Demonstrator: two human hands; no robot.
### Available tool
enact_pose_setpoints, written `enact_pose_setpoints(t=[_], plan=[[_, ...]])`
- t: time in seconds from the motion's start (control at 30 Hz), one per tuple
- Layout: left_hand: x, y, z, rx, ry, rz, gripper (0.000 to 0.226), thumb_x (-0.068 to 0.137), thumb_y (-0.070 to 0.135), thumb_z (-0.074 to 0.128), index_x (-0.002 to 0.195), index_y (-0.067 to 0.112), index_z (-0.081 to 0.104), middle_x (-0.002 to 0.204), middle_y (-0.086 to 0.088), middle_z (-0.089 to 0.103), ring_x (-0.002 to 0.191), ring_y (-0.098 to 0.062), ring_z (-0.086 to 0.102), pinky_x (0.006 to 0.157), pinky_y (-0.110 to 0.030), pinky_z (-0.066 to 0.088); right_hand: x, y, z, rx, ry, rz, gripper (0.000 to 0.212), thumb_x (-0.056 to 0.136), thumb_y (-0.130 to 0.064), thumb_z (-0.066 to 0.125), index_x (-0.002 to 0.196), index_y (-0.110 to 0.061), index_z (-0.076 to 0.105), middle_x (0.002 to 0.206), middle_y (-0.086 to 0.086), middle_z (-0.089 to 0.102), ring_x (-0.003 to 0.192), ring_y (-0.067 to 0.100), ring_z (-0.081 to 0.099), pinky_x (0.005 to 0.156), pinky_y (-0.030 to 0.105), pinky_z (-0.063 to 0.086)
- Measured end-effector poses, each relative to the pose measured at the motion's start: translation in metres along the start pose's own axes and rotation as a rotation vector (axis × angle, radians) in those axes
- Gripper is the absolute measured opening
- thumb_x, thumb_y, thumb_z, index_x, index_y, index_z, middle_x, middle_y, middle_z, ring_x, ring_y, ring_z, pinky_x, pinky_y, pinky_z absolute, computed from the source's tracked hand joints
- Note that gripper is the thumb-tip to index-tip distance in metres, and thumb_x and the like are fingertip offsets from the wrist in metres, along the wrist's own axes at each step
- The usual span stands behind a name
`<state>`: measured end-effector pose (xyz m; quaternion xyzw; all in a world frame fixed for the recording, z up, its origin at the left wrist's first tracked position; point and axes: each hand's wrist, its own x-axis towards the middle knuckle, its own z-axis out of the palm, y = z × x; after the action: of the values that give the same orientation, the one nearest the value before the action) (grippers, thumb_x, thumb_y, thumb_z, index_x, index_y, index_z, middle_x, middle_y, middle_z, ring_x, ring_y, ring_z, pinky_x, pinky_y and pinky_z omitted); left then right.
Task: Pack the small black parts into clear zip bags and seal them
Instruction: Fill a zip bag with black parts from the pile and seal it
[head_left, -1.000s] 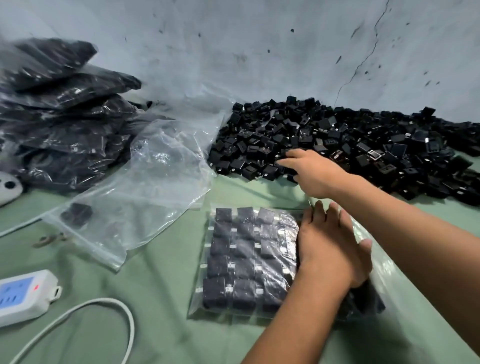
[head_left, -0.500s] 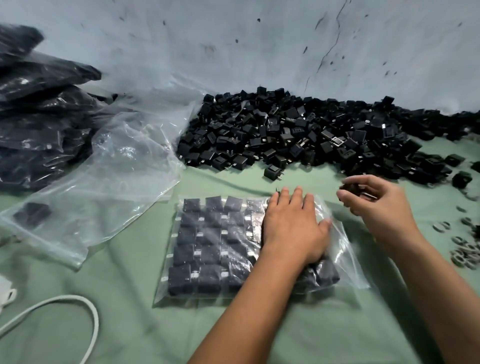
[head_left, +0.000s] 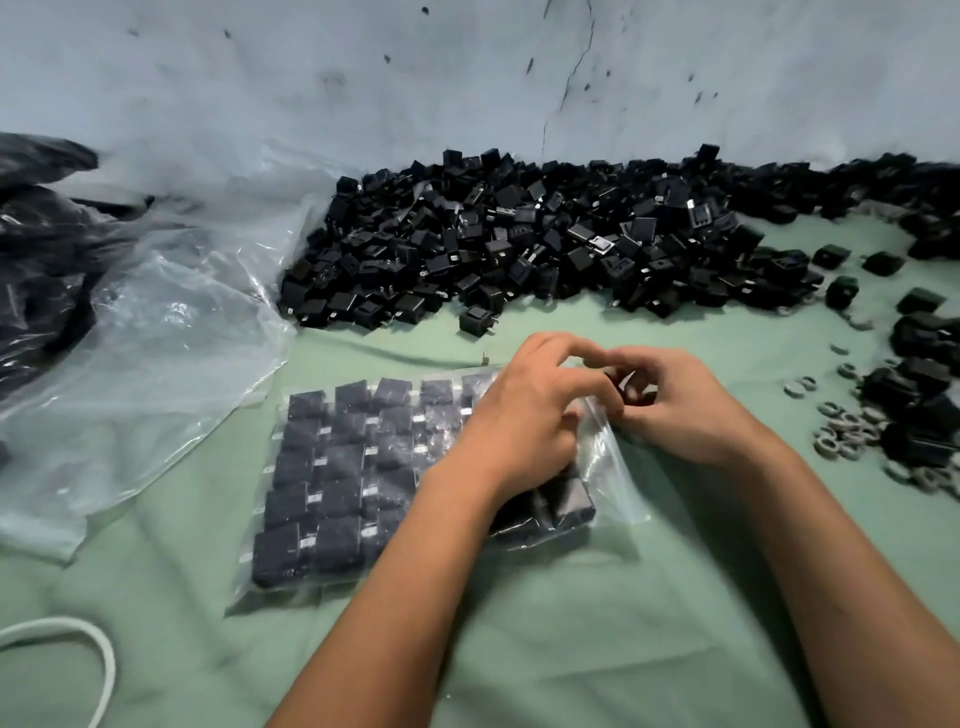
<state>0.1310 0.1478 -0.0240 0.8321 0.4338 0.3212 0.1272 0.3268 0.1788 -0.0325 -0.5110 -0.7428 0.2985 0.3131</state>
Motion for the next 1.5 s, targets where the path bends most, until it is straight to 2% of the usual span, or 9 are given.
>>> enact_pose_setpoints(t=[0.2, 0.4, 0.5, 0.73, 0.93, 1.07, 1.17, 1.37, 1.5], plan=[[-0.001, 0.018, -0.019, -0.123, -0.291, -0.039, 0.052, 0.067, -0.007, 0.052, 0.088, 0.032, 0.08, 0.125, 0.013, 0.053, 0.123, -0.013, 0.035, 0.098, -0.026, 0.037, 0.004, 0.001, 0.008, -0.1, 0.09, -0.022, 0.026, 0.075, -0.007, 0.079, 0.093, -0.024, 0.073, 0.079, -0.005, 0.069, 0.063, 0.008, 0.056, 0.059, 0.021, 0.047], [0.012, 0.04, -0.026, 0.113, -0.525, -0.034, 0.02, 0.072, 0.037, 0.064, 0.088, 0.037, 0.076, 0.111, 0.018, 0.044, 0.104, -0.013, 0.032, 0.101, -0.036, 0.039, 0.003, -0.001, 0.011, -0.169, 0.095, -0.035, 0.037, 0.061, -0.024, 0.067, 0.098, -0.024, 0.074, 0.088, -0.005, 0.068, 0.075, 0.009, 0.062, 0.064, 0.021, 0.046], [0.017, 0.045, -0.022, 0.239, -0.619, 0.007, 0.021, 0.072, 0.053, 0.082, 0.084, 0.038, 0.073, 0.104, 0.01, 0.043, 0.101, -0.012, 0.026, 0.095, -0.034, 0.04, 0.005, 0.002, 0.01, -0.12, 0.127, 0.023, 0.043, 0.073, -0.012, 0.074, 0.115, -0.021, 0.07, 0.093, -0.006, 0.069, 0.072, 0.003, 0.061, 0.066, 0.016, 0.047], [0.023, 0.046, -0.01, 0.153, -0.623, 0.032, 0.026, 0.078, 0.042, 0.085, 0.066, 0.03, 0.065, 0.098, 0.004, 0.055, 0.107, -0.017, 0.039, 0.09, -0.034, 0.043, 0.006, 0.002, 0.003, -0.093, 0.06, 0.067, 0.034, 0.075, 0.0, 0.071, 0.103, -0.019, 0.074, 0.085, -0.009, 0.071, 0.066, 0.002, 0.062, 0.058, 0.011, 0.046], [0.029, 0.04, -0.024, -0.107, -0.56, -0.016, 0.015, 0.087, 0.034, 0.079, 0.076, 0.025, 0.072, 0.08, 0.007, 0.066, 0.078, -0.009, 0.06, 0.07, -0.029, 0.048, 0.003, -0.003, -0.005, 0.044, 0.072, 0.077, 0.033, 0.061, -0.014, 0.072, 0.093, -0.022, 0.075, 0.081, 0.012, 0.075, 0.068, 0.03, 0.069, 0.06, 0.044, 0.058], [0.052, 0.029, -0.049, 0.0, -0.7, -0.087, 0.017, 0.088, 0.017, 0.075, 0.098, 0.031, 0.078, 0.089, 0.02, 0.073, 0.066, 0.006, 0.059, 0.06, -0.01, 0.039, 0.001, -0.002, -0.005, 0.081, -0.019, 0.081, 0.026, 0.064, -0.015, 0.084, 0.088, -0.022, 0.075, 0.072, 0.002, 0.072, 0.06, 0.016, 0.059, 0.059, 0.035, 0.053], [0.063, 0.025, -0.055, 0.133, -0.808, -0.139, 0.027, 0.085, 0.018, 0.08, 0.104, 0.036, 0.078, 0.098, 0.017, 0.076, 0.059, 0.01, 0.059, 0.057, -0.012, 0.04, 0.002, 0.003, -0.006, 0.184, -0.07, 0.087, 0.024, 0.072, -0.013, 0.089, 0.091, -0.021, 0.077, 0.064, 0.003, 0.062, 0.061, 0.013, 0.049, 0.061, 0.03, 0.042], [0.069, 0.023, -0.056, 0.066, -0.683, -0.037, 0.02, 0.079, 0.014, 0.085, 0.088, 0.031, 0.081, 0.085, 0.005, 0.073, 0.051, 0.002, 0.049, 0.054, -0.019, 0.039, -0.005, -0.001, -0.016, 0.368, -0.344, 0.09, 0.031, 0.08, 0.006, 0.082, 0.107, -0.007, 0.076, 0.105, 0.035, 0.07, 0.09, 0.031, 0.063, 0.091, 0.06, 0.051], [0.067, 0.024, -0.053, 0.071, -0.661, -0.045, 0.025, 0.08, 0.005, 0.078, 0.086, 0.029, 0.079, 0.08, 0.008, 0.071, 0.054, 0.002, 0.052, 0.054, -0.017, 0.041, -0.012, 0.0, -0.025, 0.432, -0.582, 0.057, 0.034, 0.081, 0.006, 0.081, 0.113, -0.004, 0.074, 0.111, 0.026, 0.074, 0.099, 0.035, 0.07, 0.091, 0.045, 0.057]])
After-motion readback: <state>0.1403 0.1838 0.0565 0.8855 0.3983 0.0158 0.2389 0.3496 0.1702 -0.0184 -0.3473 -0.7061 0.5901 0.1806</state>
